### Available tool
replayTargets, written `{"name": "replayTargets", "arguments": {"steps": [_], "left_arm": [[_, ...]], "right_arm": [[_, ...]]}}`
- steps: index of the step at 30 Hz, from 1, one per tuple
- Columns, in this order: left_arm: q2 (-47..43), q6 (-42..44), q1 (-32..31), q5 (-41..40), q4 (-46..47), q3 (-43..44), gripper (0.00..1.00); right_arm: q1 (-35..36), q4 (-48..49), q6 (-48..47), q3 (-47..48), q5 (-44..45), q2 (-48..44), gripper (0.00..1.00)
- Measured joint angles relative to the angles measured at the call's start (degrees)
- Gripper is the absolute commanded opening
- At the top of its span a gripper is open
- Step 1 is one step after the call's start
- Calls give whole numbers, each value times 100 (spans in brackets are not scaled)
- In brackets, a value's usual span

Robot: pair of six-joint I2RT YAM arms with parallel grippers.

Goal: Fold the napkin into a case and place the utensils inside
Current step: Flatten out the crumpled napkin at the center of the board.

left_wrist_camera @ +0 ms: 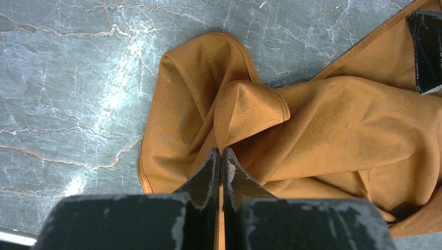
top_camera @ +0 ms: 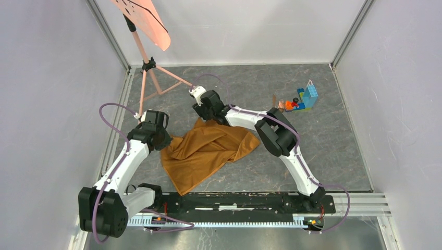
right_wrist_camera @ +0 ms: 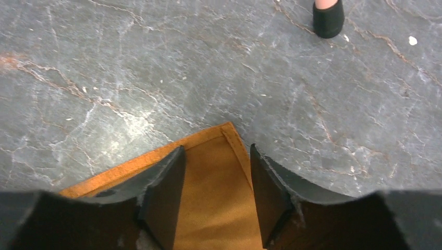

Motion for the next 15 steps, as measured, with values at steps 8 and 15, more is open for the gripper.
{"name": "replayTargets", "arguments": {"steps": [8, 15], "left_arm": [[13, 4, 0, -20, 28, 2, 2], [66, 90, 0, -17, 66, 168, 2]], "right_arm": [[-42, 861, 424, -466, -243, -37, 0], [-332, 922, 468, -1213, -188, -584, 2]]}}
